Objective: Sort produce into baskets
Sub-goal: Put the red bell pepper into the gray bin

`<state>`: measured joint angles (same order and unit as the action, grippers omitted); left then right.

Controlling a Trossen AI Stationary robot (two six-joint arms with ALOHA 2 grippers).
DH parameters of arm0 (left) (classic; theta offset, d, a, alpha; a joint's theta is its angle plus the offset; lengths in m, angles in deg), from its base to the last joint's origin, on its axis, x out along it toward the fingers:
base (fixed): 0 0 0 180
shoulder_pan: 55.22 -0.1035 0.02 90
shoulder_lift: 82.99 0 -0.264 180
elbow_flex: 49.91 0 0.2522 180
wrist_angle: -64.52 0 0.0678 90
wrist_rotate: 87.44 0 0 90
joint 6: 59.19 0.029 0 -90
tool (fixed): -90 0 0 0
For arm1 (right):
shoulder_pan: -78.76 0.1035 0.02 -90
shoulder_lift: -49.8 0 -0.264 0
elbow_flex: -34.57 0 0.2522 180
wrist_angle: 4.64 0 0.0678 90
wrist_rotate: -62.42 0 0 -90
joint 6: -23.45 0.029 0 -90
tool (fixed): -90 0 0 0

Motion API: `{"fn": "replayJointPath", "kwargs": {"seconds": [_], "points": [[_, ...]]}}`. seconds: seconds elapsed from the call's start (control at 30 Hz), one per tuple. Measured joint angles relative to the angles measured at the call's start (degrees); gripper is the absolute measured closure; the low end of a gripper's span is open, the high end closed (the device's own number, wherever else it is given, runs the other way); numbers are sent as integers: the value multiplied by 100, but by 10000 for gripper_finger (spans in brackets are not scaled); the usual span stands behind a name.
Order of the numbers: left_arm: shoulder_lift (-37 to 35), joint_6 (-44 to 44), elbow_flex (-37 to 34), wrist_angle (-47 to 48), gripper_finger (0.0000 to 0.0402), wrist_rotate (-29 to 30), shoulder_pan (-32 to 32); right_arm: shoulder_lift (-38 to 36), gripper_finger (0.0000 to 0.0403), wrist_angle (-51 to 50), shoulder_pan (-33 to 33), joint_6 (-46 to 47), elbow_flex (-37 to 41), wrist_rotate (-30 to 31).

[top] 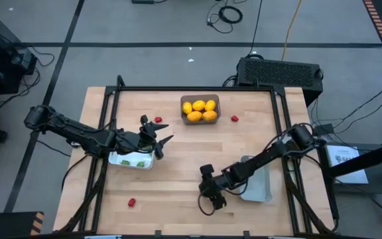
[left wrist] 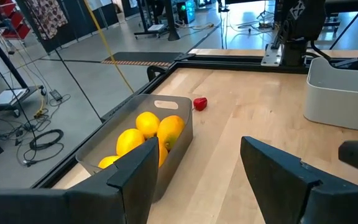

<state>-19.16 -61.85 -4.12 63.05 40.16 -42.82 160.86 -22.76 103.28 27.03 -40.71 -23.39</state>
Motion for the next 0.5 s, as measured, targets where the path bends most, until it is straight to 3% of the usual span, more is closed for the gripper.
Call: {"fn": "replayJointPath", "kwargs": {"seconds": [0.27, 0.5], "points": [[2, 0, 0, 12, 167, 2, 0, 83, 198, 20, -78, 47, -11, -42], [2, 11, 2, 168, 167, 3, 0, -99, 249, -211, -95, 24, -127, 40]]}}
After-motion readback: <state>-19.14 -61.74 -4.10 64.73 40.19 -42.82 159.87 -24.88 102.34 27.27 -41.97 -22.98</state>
